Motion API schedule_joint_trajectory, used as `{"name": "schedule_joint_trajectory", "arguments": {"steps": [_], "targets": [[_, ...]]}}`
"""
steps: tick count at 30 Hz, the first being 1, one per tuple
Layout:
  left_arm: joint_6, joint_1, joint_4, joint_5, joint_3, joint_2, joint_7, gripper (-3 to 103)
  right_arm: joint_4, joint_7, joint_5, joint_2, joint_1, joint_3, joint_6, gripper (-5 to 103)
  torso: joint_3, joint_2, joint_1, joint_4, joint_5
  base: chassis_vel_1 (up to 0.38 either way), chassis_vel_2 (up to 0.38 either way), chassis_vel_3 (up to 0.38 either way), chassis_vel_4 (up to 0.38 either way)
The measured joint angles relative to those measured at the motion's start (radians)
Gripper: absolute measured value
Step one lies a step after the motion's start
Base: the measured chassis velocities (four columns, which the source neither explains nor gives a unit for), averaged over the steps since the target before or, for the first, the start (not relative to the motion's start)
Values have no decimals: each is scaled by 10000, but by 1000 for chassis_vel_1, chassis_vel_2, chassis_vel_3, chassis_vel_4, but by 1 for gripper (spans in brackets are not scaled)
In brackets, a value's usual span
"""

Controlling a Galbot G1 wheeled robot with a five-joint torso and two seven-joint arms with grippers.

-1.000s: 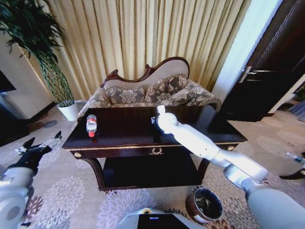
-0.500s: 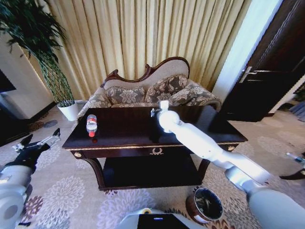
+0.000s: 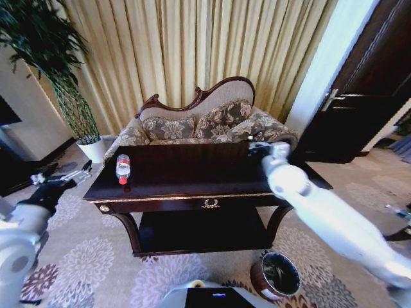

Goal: Move to the front of the table and place the trash on the table into the trash bin.

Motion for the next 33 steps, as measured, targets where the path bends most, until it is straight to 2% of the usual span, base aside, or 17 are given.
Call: {"name": "schedule_joint_trajectory", "arguments": {"steps": [2,4,5,8,9,11,17,24,33], "targets": [[-106,-128,178,-153,107,213,118,100,93,-134,-107,-9,-417,305,155,0,0,0,0,2,0,0,0,0,0],[-408,-537,793,-642,352,651,474,100,270,-512,-190,96,-1481,954,506,0,0,0,0,-2,2,0,0,0,0],[-408,-537,793,-642,352,651,474,100,270,-512,-190,96,-1481,954,506,0,0,0,0,-2,2,0,0,0,0],[-742,-893,1454,-806,676,1164,812,100,543,-913,-345,399,-2773,1992,782,0,1,0,0,-3,4,0,0,0,0],[-742,-893,1454,-806,676,1164,812,100,543,-913,-345,399,-2773,1992,782,0,1,0,0,-3,4,0,0,0,0],[-794,-1051,1753,-844,829,1452,942,100,883,-982,-338,671,-3673,2953,794,0,0,-1,1,-4,-1,0,0,0,0],[-807,-1342,1957,-867,1190,1682,979,100,1567,-966,-406,1104,-5028,4152,720,0,1,-1,3,-4,3,0,0,0,0],[-781,-1479,1883,-705,1586,1611,951,100,2207,-972,-534,1400,-5938,4777,472,0,1,-2,3,-5,1,69,-61,-91,73],[-692,-1383,1866,-634,1474,1508,898,100,2436,-970,-792,1655,-6136,4672,418,0,0,-1,2,-1,-1,210,-218,-207,226]]}}
